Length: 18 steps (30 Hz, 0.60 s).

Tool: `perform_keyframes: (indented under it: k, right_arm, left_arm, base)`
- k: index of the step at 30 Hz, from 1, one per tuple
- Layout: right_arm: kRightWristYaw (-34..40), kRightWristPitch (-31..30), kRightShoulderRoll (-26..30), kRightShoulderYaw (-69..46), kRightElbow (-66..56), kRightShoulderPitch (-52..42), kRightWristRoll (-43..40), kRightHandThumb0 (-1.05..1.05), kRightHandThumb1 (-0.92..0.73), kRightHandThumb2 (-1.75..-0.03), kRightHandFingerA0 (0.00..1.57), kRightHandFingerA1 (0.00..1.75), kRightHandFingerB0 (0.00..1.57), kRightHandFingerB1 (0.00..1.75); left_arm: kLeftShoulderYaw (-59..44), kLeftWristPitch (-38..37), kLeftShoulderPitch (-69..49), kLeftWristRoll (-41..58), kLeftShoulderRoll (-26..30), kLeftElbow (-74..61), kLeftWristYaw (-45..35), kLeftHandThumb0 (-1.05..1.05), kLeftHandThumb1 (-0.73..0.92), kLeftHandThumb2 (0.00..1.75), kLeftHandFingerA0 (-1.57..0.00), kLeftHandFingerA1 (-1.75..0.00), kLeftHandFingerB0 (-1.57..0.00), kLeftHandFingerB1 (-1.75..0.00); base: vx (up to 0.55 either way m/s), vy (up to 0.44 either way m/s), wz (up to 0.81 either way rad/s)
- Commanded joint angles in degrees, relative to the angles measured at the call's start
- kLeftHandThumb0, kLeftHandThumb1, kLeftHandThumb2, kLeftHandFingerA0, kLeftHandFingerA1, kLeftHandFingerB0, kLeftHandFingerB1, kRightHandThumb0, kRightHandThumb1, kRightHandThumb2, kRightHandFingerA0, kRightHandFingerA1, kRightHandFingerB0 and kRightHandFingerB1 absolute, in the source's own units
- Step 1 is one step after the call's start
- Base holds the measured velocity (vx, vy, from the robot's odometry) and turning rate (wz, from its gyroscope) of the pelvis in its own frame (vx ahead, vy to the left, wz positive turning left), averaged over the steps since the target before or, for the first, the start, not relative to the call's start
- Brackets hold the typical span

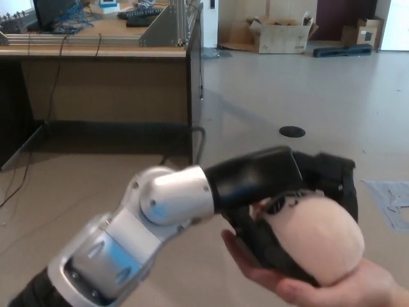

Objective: The robot extends its left hand to pick up an emotional support dumpling from the palm of a person and brings its hand down by its side. Then it extends its arm again to hand the dumpling back to the person.

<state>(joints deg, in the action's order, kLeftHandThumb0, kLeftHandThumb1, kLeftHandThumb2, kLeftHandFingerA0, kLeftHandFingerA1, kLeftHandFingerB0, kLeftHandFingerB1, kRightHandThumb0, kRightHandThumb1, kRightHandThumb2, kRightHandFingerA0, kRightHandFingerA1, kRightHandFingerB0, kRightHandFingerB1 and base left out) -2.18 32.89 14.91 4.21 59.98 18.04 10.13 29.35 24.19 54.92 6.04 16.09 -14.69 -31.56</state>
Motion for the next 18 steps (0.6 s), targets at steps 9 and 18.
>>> perform_keyframes:
  k: [9,18]
  right_arm:
    - [-1.7,-0.3,-0.2,-0.2,2.1,2.2,-0.4,-0.85,-0.89,-0.67,0.35,0.59,0.3,0.4]
    - [-1.7,0.9,-0.2,-0.2,1.5,2.1,-0.2,-0.79,-0.87,-0.66,0.44,0.65,0.37,0.42]
  left_arm:
    - [1.2,2.0,-3.2,-5.4,-3.0,-0.5,0.8,-0.45,0.63,0.52,-0.54,-1.69,-0.46,-1.6]
    - [-3.4,4.3,4.0,-1.8,2.2,0.3,-8.9,-0.96,0.56,0.93,0.0,0.0,0.0,0.0]
  base:
    - [0.0,0.0,0.0]
    - [0.0,0.0,0.0]
